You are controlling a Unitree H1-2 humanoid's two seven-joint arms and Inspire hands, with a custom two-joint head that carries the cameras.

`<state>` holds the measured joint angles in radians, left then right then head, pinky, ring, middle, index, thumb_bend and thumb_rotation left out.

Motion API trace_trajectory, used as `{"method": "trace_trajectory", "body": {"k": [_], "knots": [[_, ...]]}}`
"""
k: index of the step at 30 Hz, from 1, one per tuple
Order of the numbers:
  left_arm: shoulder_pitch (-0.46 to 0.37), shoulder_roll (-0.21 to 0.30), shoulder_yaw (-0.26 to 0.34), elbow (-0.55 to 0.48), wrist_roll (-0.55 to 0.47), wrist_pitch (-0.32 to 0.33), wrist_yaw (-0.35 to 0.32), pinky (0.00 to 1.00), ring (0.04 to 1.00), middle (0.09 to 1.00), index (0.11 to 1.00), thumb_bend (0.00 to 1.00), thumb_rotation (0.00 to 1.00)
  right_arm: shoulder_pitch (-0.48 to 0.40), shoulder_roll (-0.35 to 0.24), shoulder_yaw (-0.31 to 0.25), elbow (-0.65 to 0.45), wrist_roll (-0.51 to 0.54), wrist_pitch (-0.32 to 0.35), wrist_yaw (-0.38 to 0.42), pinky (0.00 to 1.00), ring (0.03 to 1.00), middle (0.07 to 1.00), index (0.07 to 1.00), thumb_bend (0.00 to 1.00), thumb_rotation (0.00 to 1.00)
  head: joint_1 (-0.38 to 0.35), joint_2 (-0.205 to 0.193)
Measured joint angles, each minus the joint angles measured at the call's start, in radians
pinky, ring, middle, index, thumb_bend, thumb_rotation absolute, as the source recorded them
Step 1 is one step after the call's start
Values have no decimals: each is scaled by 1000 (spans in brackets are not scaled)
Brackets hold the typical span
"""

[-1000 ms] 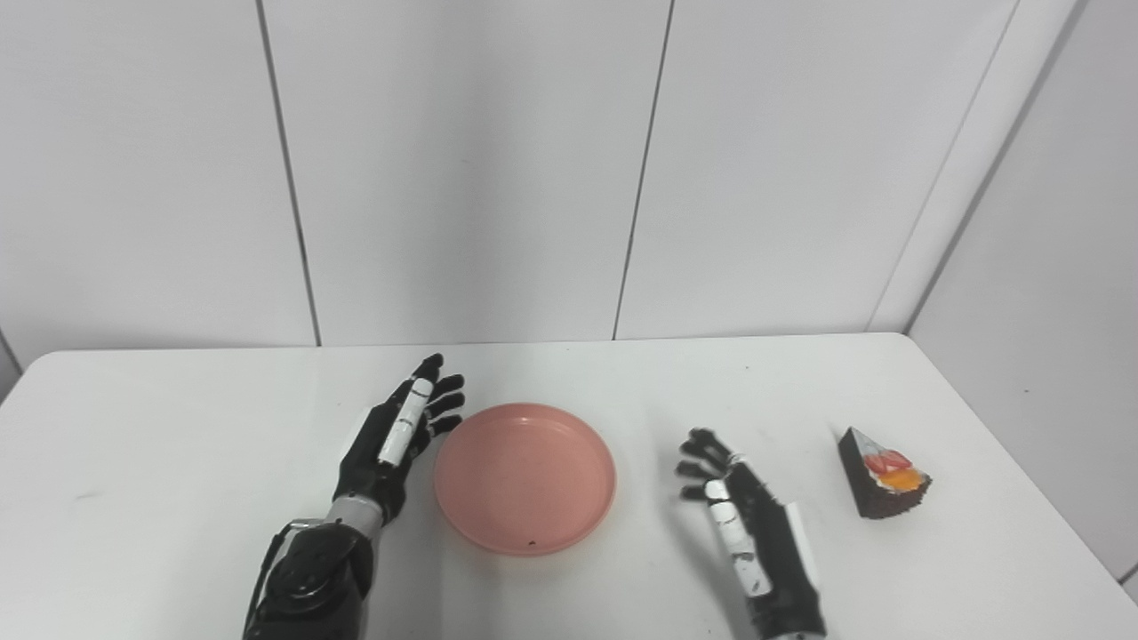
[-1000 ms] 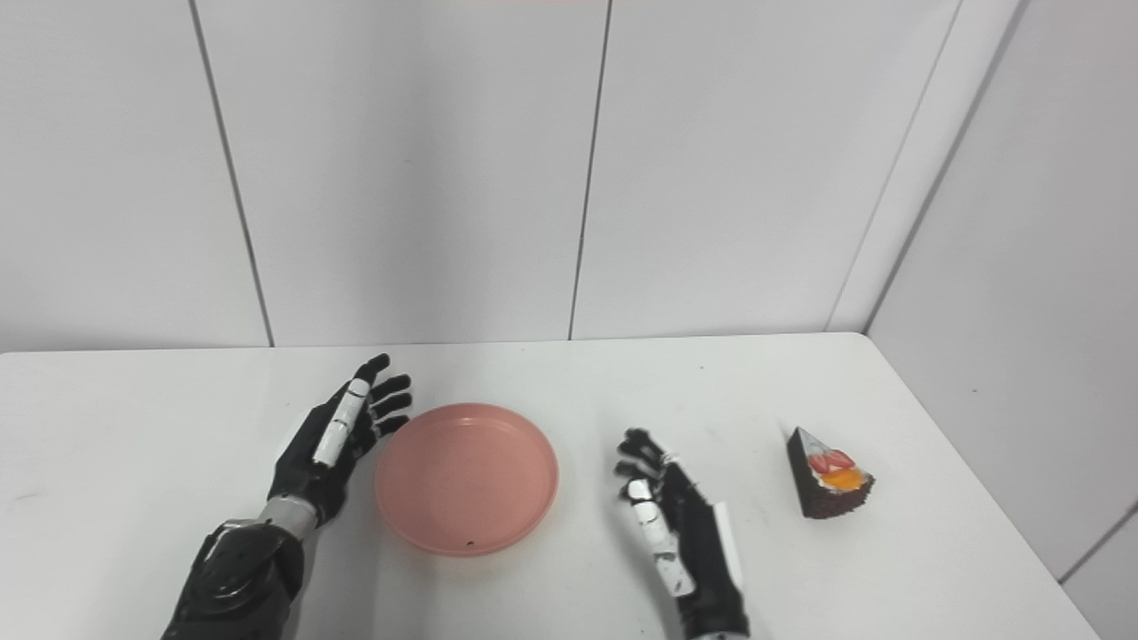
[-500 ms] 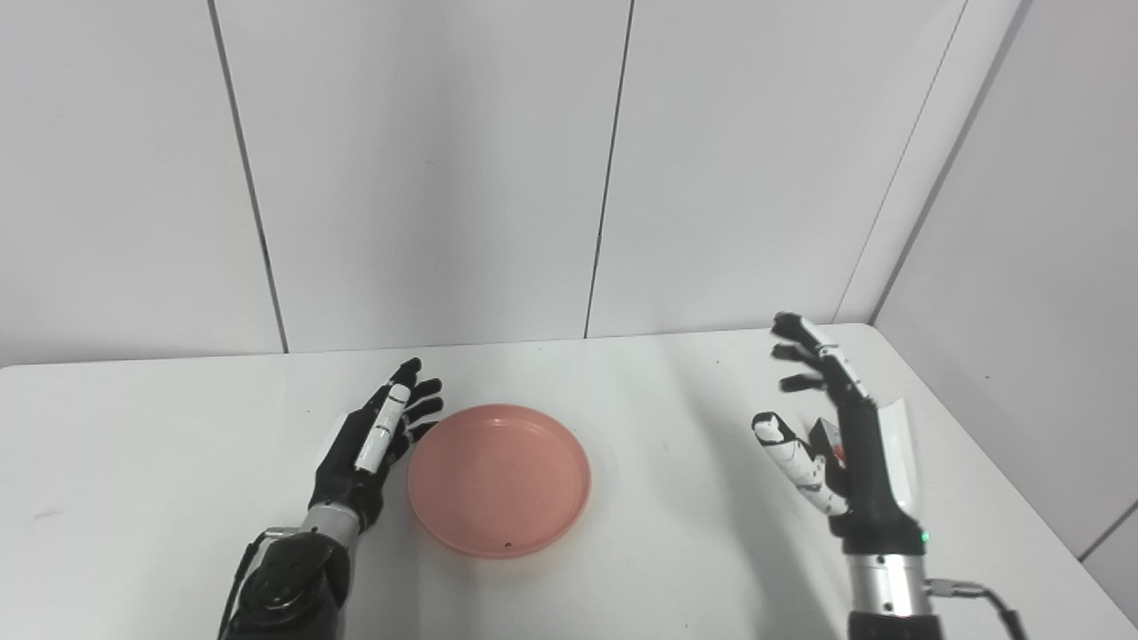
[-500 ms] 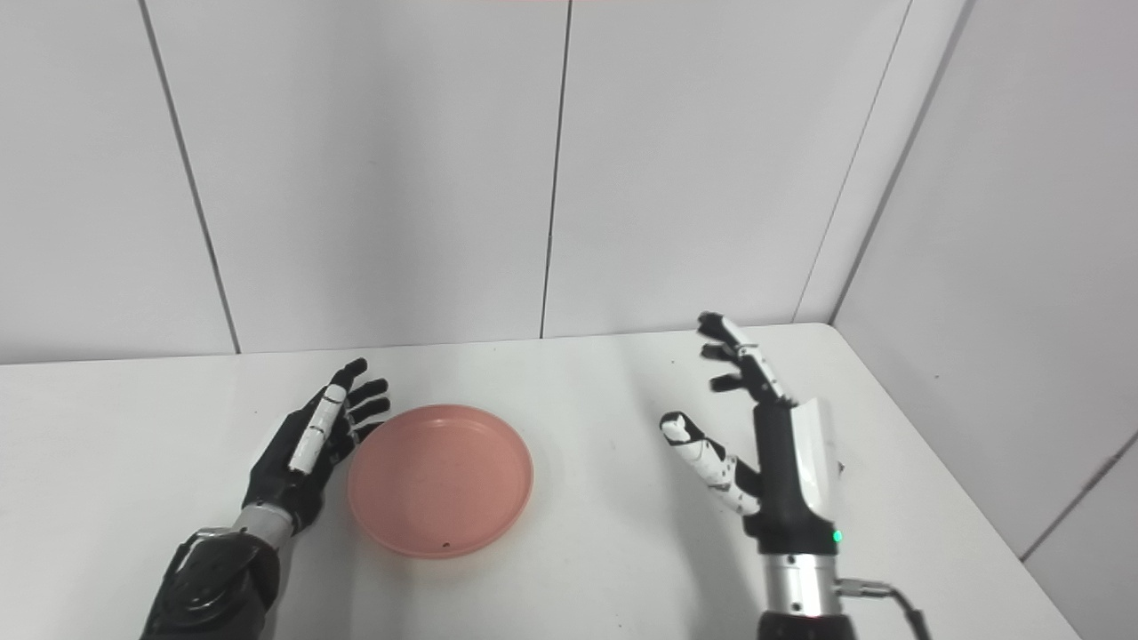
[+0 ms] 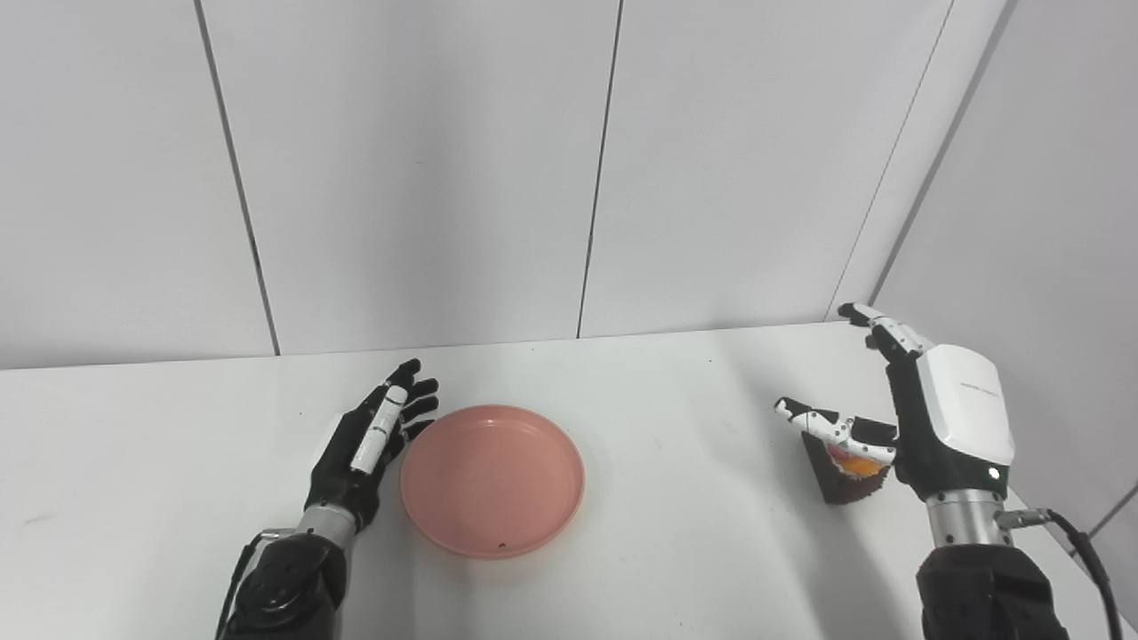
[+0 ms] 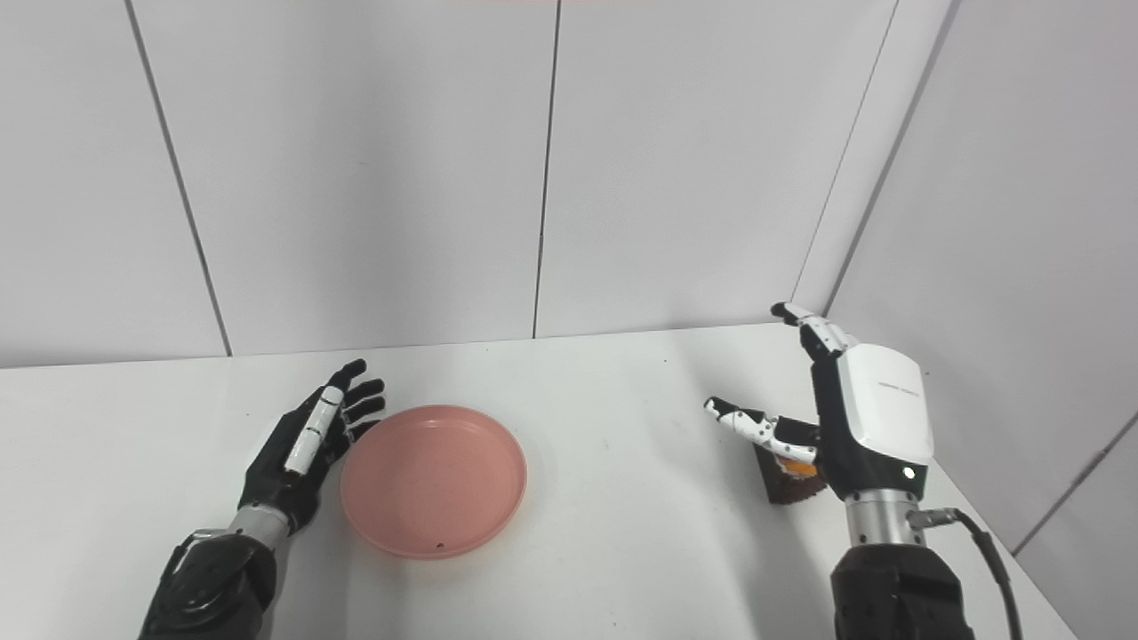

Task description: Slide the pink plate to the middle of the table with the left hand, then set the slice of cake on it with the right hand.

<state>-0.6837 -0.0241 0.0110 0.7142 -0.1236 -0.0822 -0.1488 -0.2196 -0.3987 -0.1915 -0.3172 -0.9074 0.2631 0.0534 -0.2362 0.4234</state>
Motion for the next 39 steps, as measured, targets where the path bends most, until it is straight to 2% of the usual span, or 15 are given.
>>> {"method": "trace_trajectory", "body": {"k": [1,4,10,12,18,25,34,36,39], "knots": [[0,-1,0,0,0,0,0,794,847,833,846,608,807,0,-4,4,1,-15,25,19,563,725,777,768,838,537,2,2],[0,-2,0,0,0,1,0,798,850,831,842,600,812,-3,-28,22,22,-53,73,79,558,726,771,767,835,511,2,2],[1,-10,2,-2,-1,4,-1,784,839,805,829,583,822,-28,-57,69,114,-122,170,182,617,772,807,793,867,560,3,3],[1,-14,1,-4,-1,4,-3,778,835,804,833,593,819,-34,-63,78,149,-128,187,197,660,788,819,805,931,615,3,3],[9,-16,1,-16,-1,6,-6,780,834,800,834,591,812,-60,-91,103,310,-111,193,201,714,823,846,821,1000,625,3,6],[14,-18,0,-28,-1,12,-9,784,831,803,836,599,803,-78,-92,118,344,-103,196,186,700,806,843,813,1000,594,3,9],[16,-17,-1,-32,-1,17,-20,784,836,823,851,627,792,-77,-92,120,373,-91,196,180,705,800,831,803,1000,616,3,12],[16,-16,-1,-33,0,18,-22,782,836,824,845,632,789,-77,-92,120,373,-74,196,178,688,780,818,795,1000,611,5,15],[16,-15,-2,-31,1,18,-24,766,830,822,842,650,796,-77,-92,120,376,-46,195,146,565,655,712,730,1000,539,5,17]]}}
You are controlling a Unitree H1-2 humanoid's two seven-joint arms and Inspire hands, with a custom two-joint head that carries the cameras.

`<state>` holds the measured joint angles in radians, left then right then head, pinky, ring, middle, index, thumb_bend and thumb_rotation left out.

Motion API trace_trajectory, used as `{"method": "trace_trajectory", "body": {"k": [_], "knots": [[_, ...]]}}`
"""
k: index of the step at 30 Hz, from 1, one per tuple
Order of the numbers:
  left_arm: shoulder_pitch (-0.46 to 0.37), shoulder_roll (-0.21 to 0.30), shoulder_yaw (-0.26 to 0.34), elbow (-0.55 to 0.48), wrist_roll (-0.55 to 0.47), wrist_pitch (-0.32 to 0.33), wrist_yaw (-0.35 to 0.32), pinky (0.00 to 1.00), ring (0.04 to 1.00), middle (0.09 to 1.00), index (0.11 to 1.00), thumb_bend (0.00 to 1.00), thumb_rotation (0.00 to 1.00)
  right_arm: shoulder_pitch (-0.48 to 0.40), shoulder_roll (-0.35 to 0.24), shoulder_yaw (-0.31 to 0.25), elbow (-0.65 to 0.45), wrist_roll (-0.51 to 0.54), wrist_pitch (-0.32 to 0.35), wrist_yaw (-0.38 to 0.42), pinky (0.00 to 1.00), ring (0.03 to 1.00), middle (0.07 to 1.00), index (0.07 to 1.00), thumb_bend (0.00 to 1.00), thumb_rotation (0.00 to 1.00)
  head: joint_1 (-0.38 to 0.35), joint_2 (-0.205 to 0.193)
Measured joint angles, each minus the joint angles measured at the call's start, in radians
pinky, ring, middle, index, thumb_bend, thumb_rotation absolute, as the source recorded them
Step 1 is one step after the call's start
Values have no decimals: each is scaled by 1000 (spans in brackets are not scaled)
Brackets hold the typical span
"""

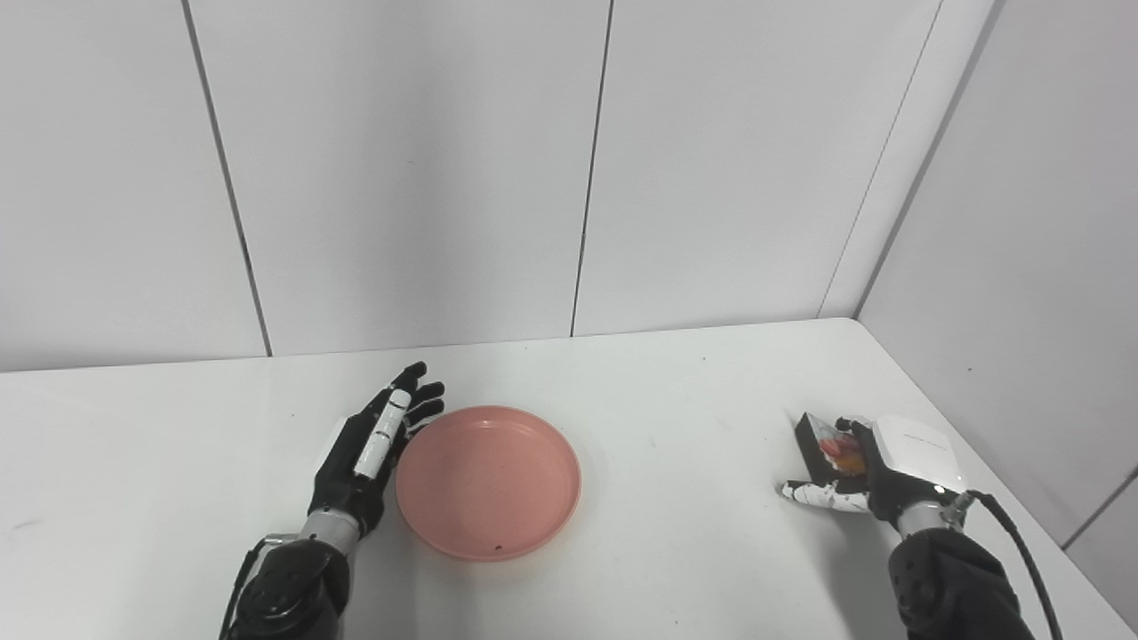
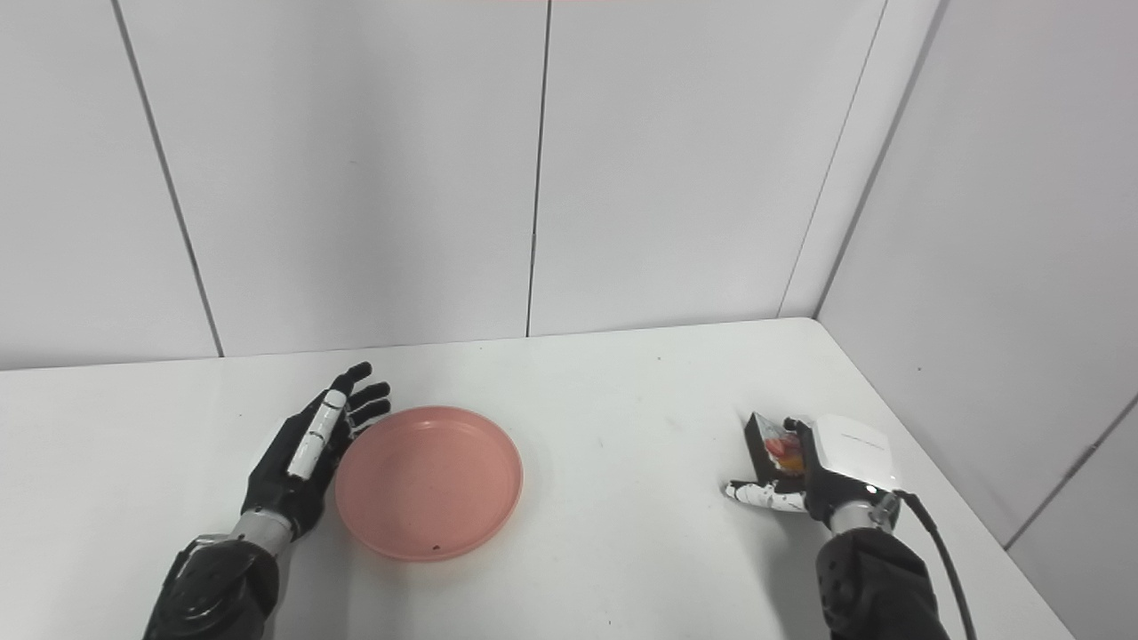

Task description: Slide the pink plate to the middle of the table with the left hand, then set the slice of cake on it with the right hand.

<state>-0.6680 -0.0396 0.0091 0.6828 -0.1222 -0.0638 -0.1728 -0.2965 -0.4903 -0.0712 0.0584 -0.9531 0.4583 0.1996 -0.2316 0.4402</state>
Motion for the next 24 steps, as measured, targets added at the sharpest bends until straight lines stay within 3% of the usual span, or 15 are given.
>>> {"method": "trace_trajectory", "body": {"k": [2,4,7,13,24], "knots": [[0,2,-2,1,1,0,-1,764,831,822,843,652,798,0,0,-2,5,26,0,-41,527,629,699,720,998,521,0,0],[0,3,-2,1,1,0,-2,765,830,822,842,653,798,0,0,-2,8,52,0,-55,444,544,640,706,955,439,0,5],[0,3,-2,0,1,1,-2,763,829,820,837,650,800,0,0,-3,10,97,0,-67,232,294,388,640,879,262,5,8],[0,3,-4,-1,2,5,-3,764,825,822,832,649,818,-3,-22,17,23,141,-1,-94,247,311,403,579,837,240,6,9],[0,7,-12,-2,8,6,-4,751,814,814,794,648,826,-3,-58,59,26,173,-1,-109,240,306,402,589,832,248,9,9]]}}
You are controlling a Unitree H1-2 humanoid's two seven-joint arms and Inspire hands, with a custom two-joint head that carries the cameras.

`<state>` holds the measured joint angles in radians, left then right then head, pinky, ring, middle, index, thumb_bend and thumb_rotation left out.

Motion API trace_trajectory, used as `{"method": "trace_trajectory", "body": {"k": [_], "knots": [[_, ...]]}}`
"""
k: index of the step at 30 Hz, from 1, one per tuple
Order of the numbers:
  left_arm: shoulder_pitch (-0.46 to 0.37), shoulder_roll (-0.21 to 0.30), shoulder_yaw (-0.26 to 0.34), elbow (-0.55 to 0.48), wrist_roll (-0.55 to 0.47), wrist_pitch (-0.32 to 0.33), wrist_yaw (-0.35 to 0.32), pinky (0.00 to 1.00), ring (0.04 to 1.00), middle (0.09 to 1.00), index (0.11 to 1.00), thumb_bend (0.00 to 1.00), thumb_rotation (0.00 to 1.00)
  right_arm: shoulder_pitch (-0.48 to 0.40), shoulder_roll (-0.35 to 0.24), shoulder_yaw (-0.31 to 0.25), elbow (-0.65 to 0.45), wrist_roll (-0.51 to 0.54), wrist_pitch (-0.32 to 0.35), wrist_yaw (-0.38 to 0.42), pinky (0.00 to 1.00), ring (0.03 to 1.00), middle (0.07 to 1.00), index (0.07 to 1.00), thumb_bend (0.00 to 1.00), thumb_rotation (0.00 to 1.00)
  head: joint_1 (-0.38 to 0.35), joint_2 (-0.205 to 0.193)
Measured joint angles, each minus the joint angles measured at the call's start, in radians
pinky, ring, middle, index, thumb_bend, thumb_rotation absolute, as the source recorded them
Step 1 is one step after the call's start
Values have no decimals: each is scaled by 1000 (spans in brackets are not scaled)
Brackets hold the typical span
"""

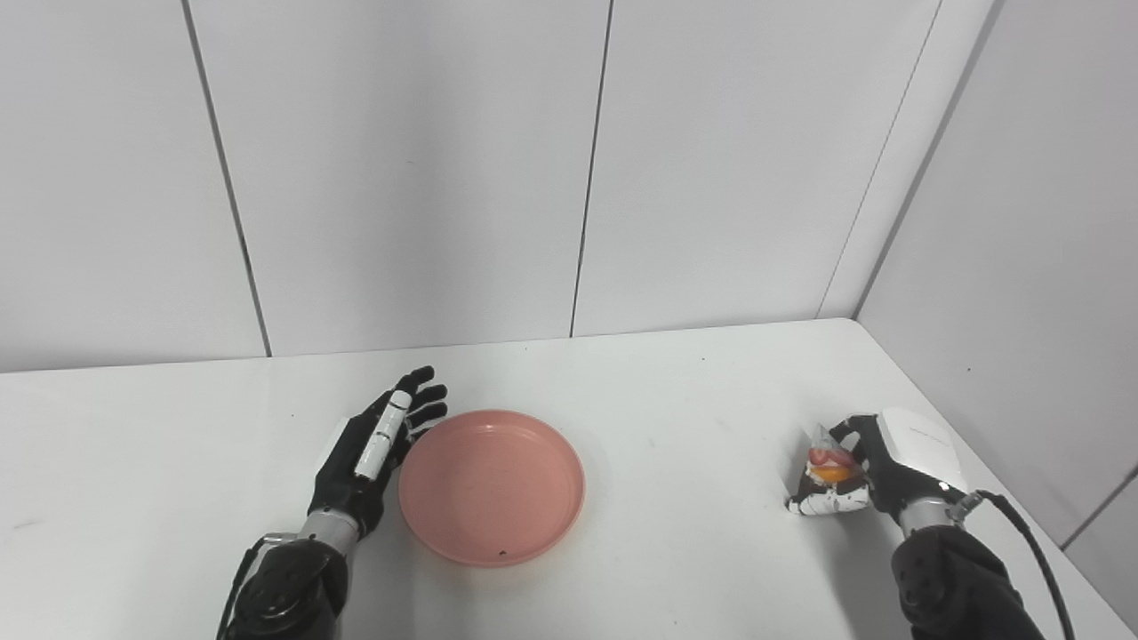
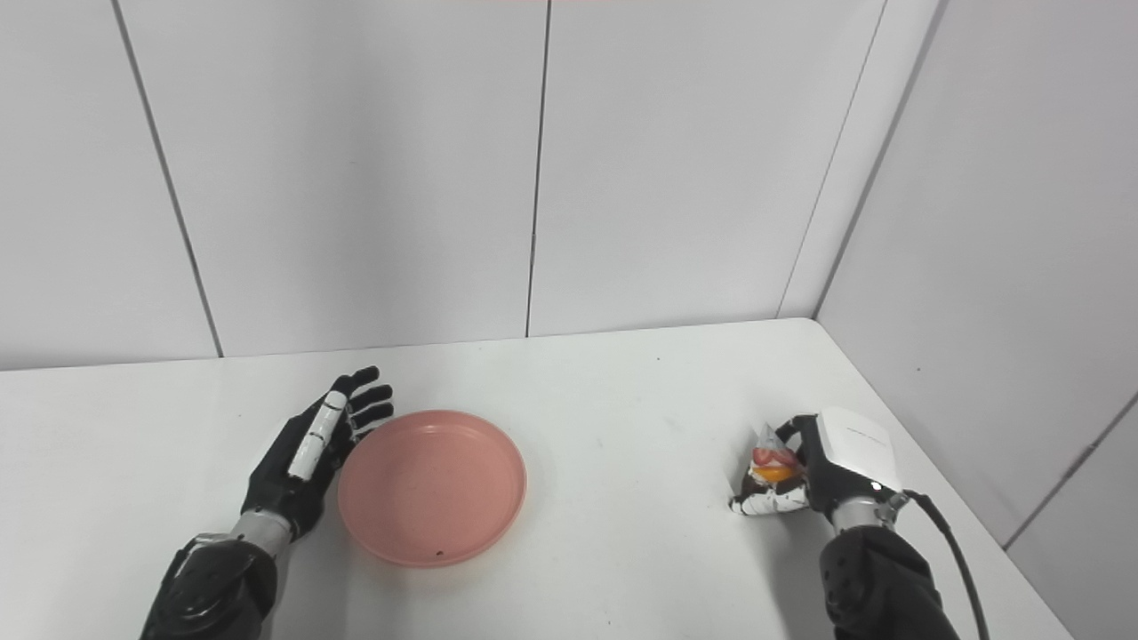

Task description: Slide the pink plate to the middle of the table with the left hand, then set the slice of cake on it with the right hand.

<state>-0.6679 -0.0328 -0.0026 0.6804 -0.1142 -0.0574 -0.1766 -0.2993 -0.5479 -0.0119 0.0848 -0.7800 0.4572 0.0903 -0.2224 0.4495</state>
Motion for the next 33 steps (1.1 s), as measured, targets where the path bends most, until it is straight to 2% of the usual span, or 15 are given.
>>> {"method": "trace_trajectory", "body": {"k": [9,11,14,18,23,27,30,32,33], "knots": [[0,1,-8,1,1,0,-1,753,817,820,790,637,839,5,-6,11,-10,31,0,-12,193,249,333,599,820,289,5,-11],[-1,1,-10,2,1,0,-1,743,814,818,790,640,836,11,-2,12,-39,50,0,-1,159,214,298,588,826,285,6,-20],[-2,1,-11,4,1,-1,-1,742,810,814,788,644,831,14,14,12,-115,79,-3,2,164,217,304,575,816,290,12,-25],[-2,0,-13,6,1,-3,-1,741,807,808,782,645,829,9,16,19,-195,91,-39,-1,160,215,305,591,811,330,25,-29],[-10,0,-13,25,0,-9,-1,740,809,808,780,662,828,-22,26,27,-286,93,-42,8,169,232,331,598,788,271,35,-26],[-18,-7,-14,39,1,-16,1,744,811,810,772,658,831,-81,47,45,-372,108,-42,64,151,220,327,602,780,178,63,-34],[-20,-16,-14,48,1,-26,1,750,807,805,771,658,817,-133,81,50,-379,123,-42,75,173,239,341,607,791,164,80,-34],[-24,-20,-13,57,0,-33,2,748,805,803,770,649,811,-154,91,62,-367,130,-43,85,179,241,341,599,792,161,126,-37],[-25,-21,-13,58,0,-33,2,744,803,801,769,646,811,-160,96,68,-356,136,-45,87,181,242,340,598,795,164,126,-37]]}}
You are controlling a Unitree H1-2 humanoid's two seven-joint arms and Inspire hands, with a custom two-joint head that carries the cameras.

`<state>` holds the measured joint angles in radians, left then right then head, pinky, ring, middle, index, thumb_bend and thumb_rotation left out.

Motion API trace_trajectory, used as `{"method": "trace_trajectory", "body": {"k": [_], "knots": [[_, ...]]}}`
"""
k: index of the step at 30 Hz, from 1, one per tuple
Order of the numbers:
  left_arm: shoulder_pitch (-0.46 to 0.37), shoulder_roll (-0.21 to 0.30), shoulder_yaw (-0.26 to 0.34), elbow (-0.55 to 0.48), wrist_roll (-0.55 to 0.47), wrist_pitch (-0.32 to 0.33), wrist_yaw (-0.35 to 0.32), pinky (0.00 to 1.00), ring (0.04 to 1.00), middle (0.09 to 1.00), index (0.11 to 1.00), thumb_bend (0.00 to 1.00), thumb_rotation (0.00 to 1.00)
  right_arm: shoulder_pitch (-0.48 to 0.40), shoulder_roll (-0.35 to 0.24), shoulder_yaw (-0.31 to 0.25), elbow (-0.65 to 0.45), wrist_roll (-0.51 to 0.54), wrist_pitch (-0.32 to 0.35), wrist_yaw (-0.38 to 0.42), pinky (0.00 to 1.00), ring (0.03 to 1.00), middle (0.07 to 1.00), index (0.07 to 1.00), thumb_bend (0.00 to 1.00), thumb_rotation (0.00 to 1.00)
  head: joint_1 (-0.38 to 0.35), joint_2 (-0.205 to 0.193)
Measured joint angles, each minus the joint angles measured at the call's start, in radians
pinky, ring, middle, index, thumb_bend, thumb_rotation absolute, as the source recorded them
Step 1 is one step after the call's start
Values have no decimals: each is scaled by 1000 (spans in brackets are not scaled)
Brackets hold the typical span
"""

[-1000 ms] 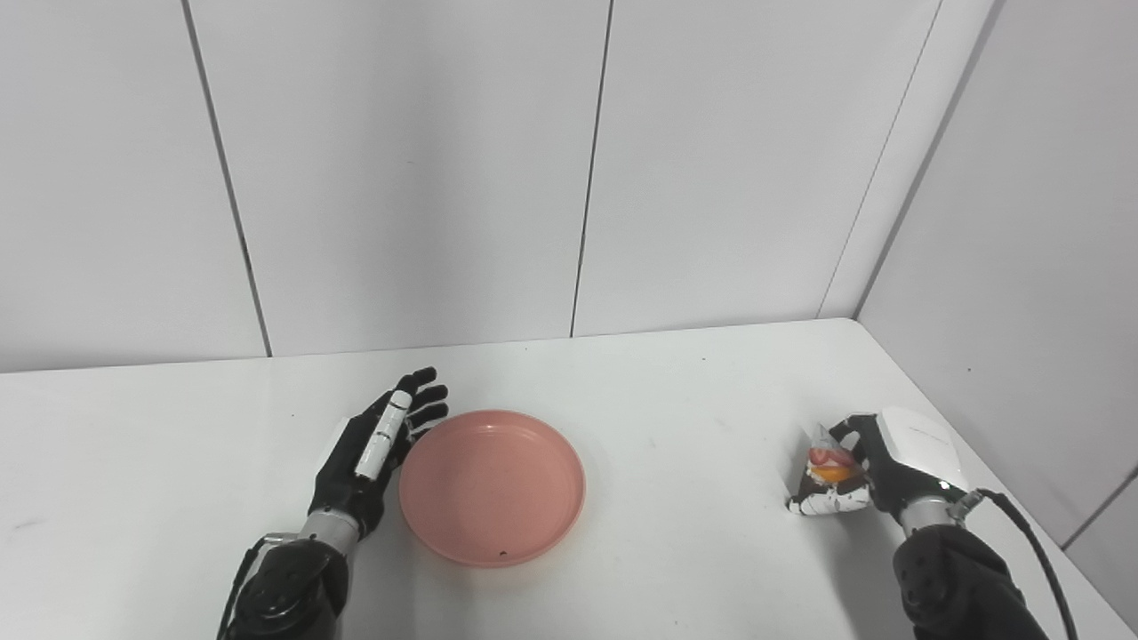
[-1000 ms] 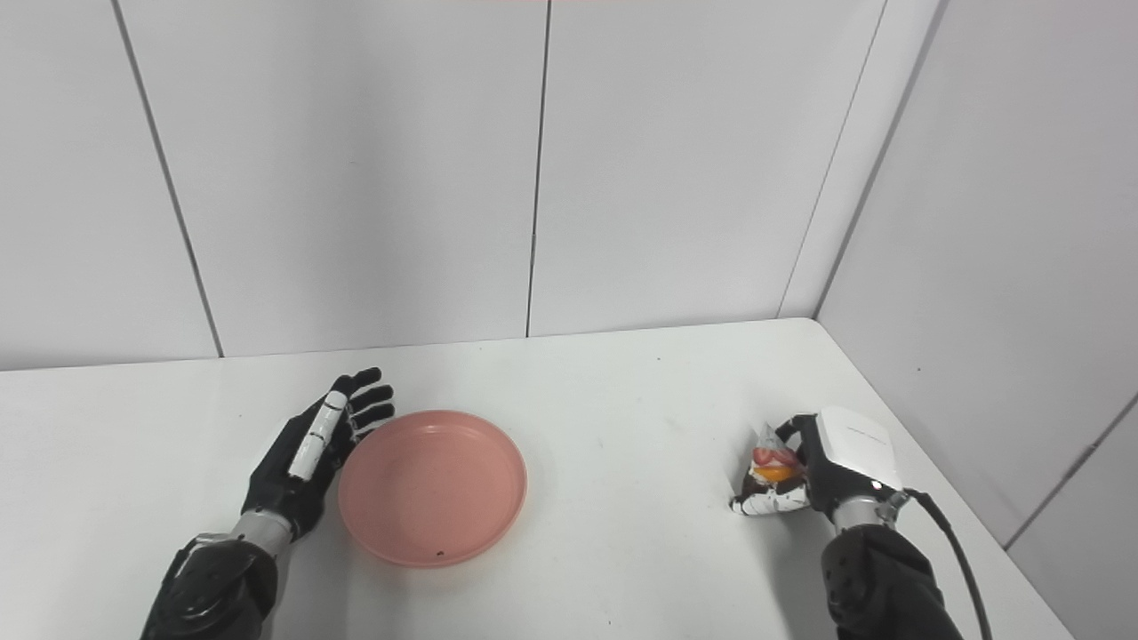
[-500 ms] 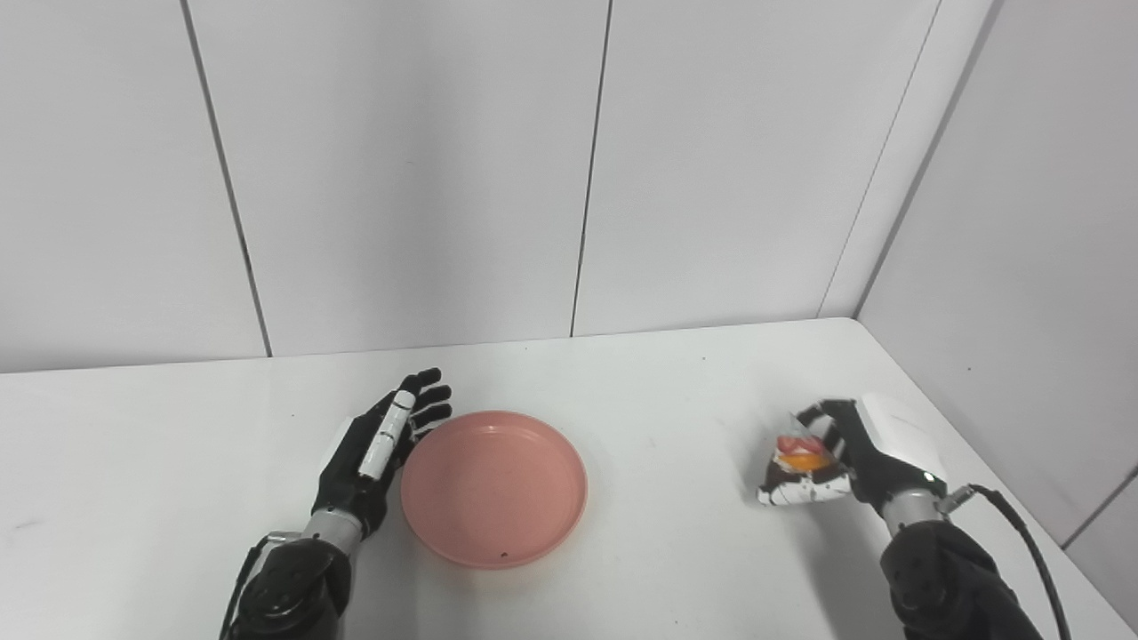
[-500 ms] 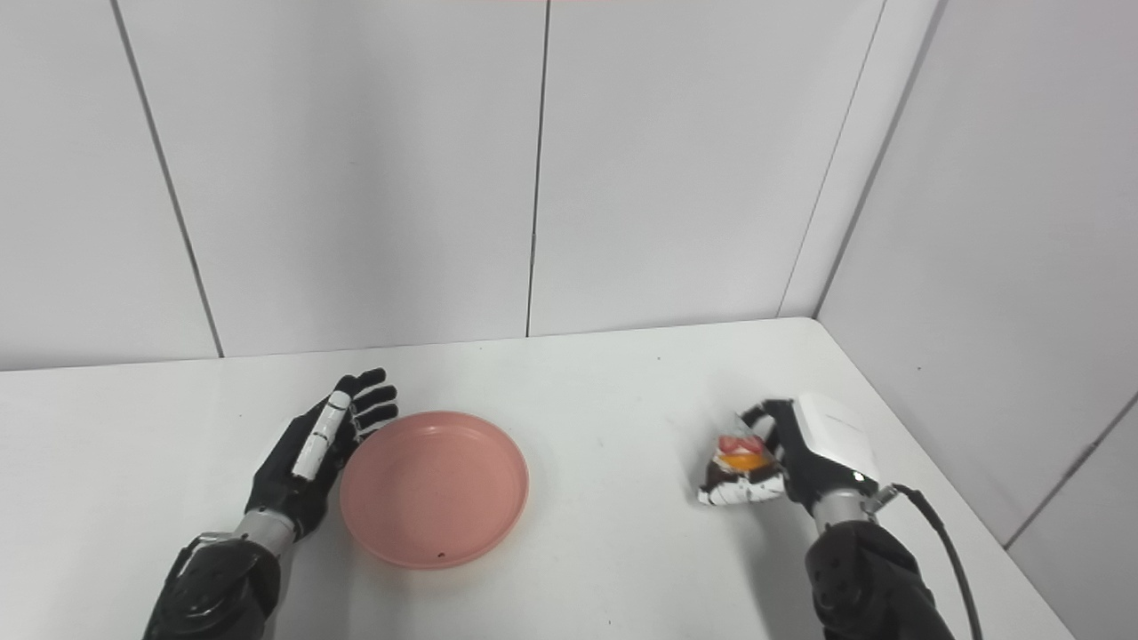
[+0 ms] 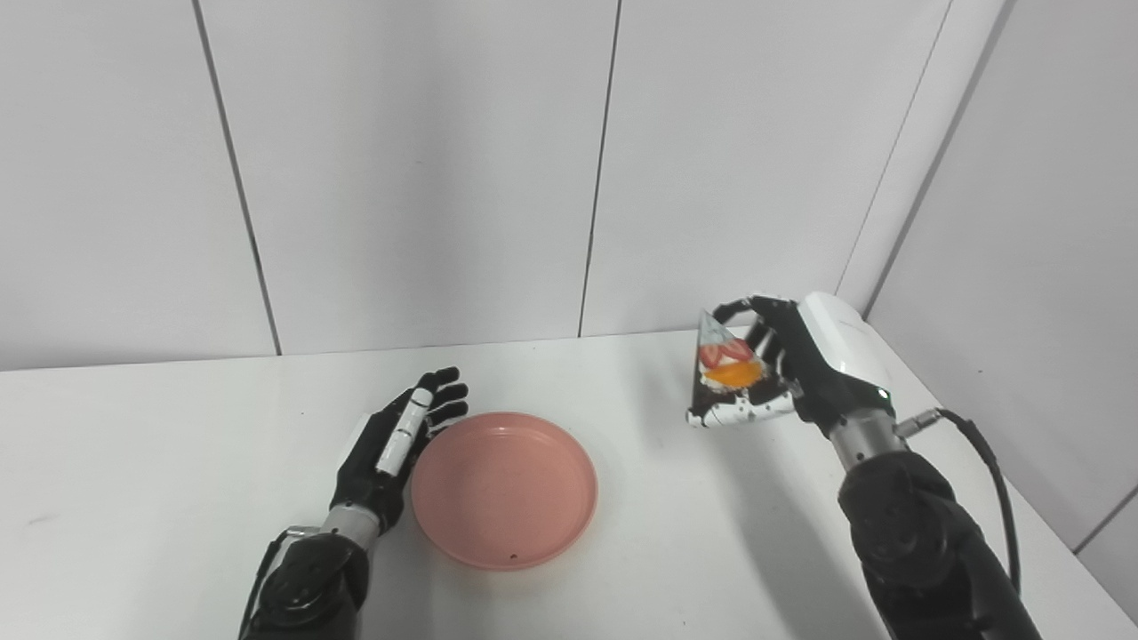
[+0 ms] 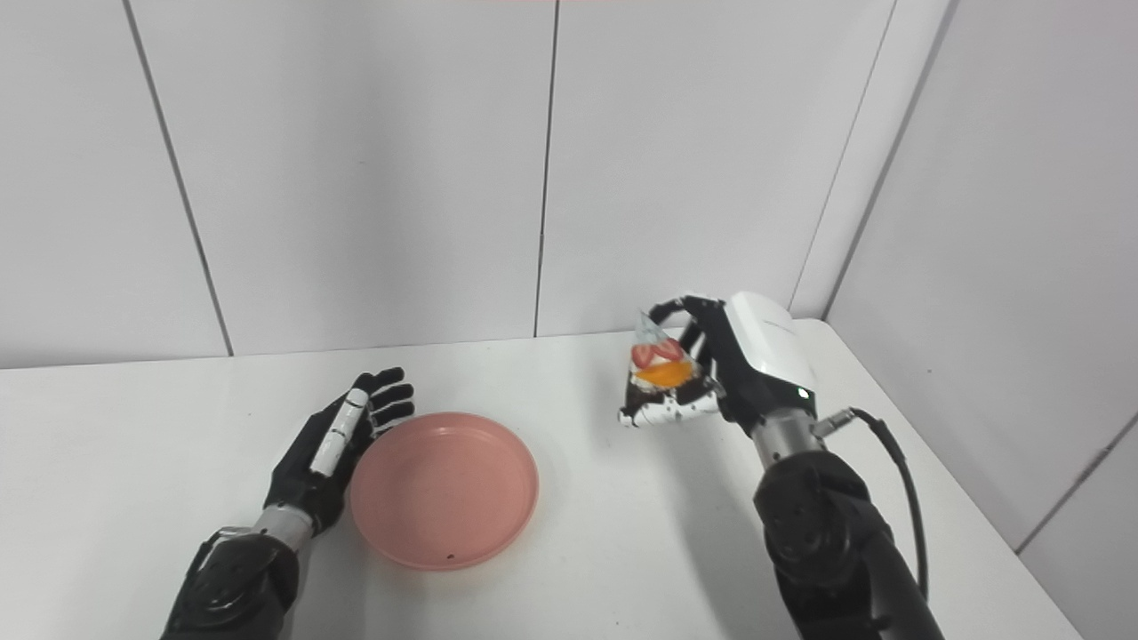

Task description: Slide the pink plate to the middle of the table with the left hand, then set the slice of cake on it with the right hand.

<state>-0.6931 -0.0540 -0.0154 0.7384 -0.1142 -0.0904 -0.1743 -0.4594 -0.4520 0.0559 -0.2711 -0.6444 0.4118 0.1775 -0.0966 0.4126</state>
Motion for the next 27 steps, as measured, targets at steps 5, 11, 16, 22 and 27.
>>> {"method": "trace_trajectory", "body": {"k": [5,11,16,22,27], "knots": [[-1,-10,1,6,1,-8,13,686,785,786,759,626,803,-8,5,23,90,28,-40,-1,177,236,336,598,787,223,75,2],[-19,-42,-8,42,15,-23,38,694,776,778,755,635,811,-31,27,80,149,45,-91,-1,167,229,326,574,779,223,133,0],[-27,-66,-17,60,37,-38,61,699,773,778,752,647,818,-83,57,150,188,43,-164,4,191,259,361,495,534,158,179,2],[-37,-70,-25,87,60,-67,81,688,766,776,749,658,843,-108,94,193,248,32,-193,5,163,236,339,491,523,148,218,2],[-48,-74,-24,111,67,-86,88,673,754,767,734,679,838,-114,106,223,272,19,-199,7,176,249,355,492,523,145,244,3]]}}
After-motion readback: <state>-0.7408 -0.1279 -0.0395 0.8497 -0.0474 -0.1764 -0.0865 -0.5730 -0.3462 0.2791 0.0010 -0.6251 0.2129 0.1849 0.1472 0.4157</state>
